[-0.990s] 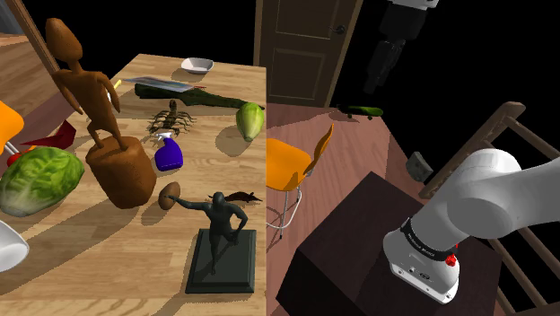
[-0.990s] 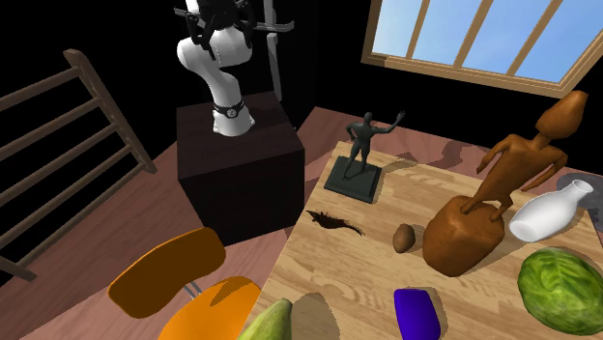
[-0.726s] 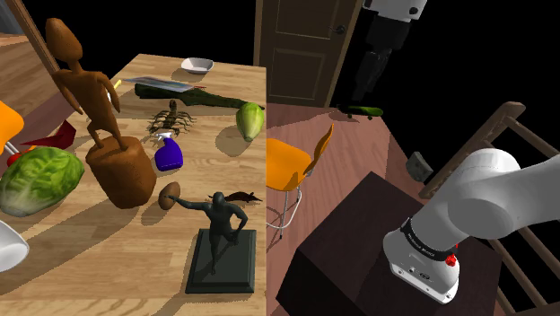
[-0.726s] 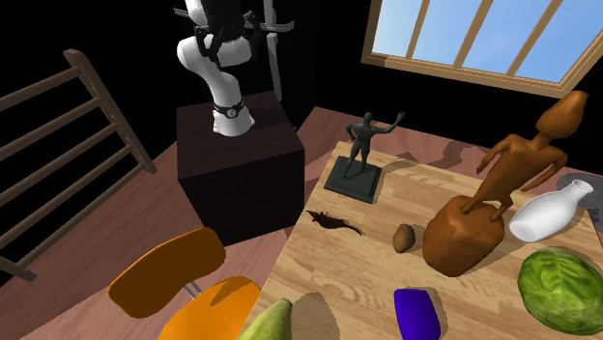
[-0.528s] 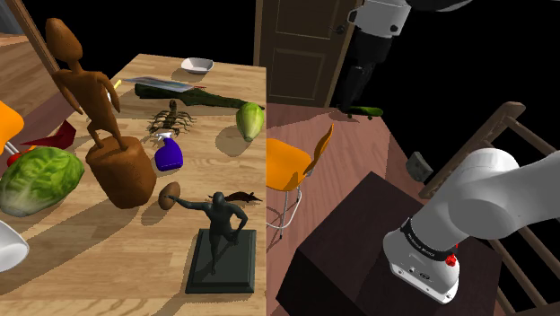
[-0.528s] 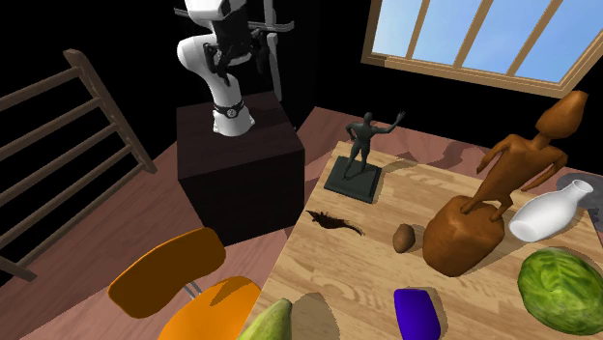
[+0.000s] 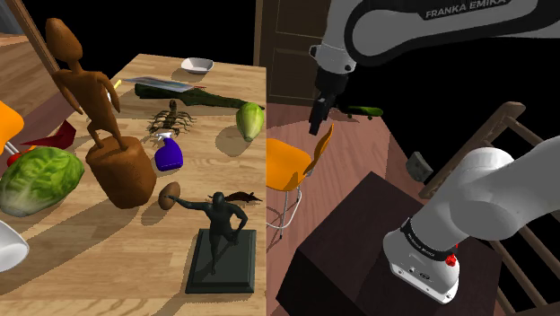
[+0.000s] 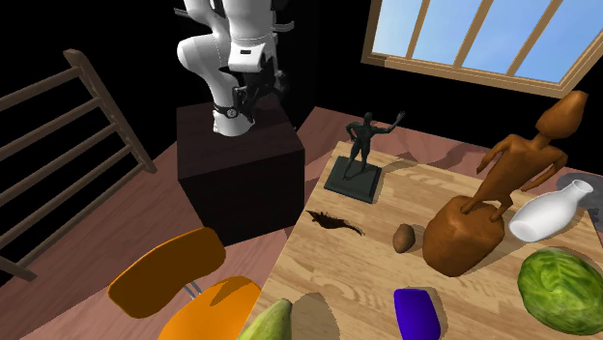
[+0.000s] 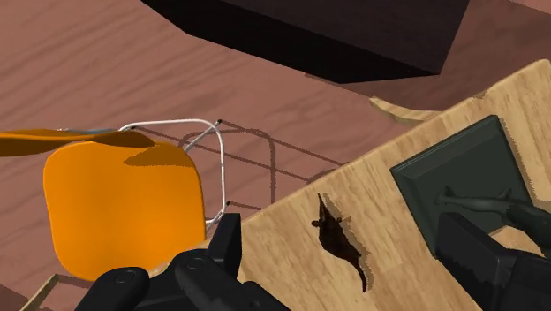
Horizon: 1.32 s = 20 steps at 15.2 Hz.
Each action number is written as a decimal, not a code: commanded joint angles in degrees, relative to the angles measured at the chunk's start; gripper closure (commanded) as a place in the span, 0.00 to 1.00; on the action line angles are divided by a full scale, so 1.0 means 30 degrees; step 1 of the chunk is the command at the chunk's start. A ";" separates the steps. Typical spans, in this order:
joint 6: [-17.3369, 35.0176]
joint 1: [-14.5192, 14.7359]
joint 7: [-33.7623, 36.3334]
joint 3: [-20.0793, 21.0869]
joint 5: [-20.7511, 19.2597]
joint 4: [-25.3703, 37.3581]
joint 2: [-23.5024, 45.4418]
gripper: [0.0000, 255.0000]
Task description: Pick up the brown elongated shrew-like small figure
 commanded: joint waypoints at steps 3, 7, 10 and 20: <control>0.2664 0.0322 -0.0195 0.0588 -0.0288 -0.0120 0.2419 0.00; 0.5060 0.0545 -0.0212 0.1132 -0.0865 0.0242 0.5115 0.00; 0.6689 0.0690 -0.0053 0.1492 -0.1546 0.0778 0.7258 0.00; 1.0629 0.1821 0.1405 0.1628 -0.5211 0.4152 1.4714 0.00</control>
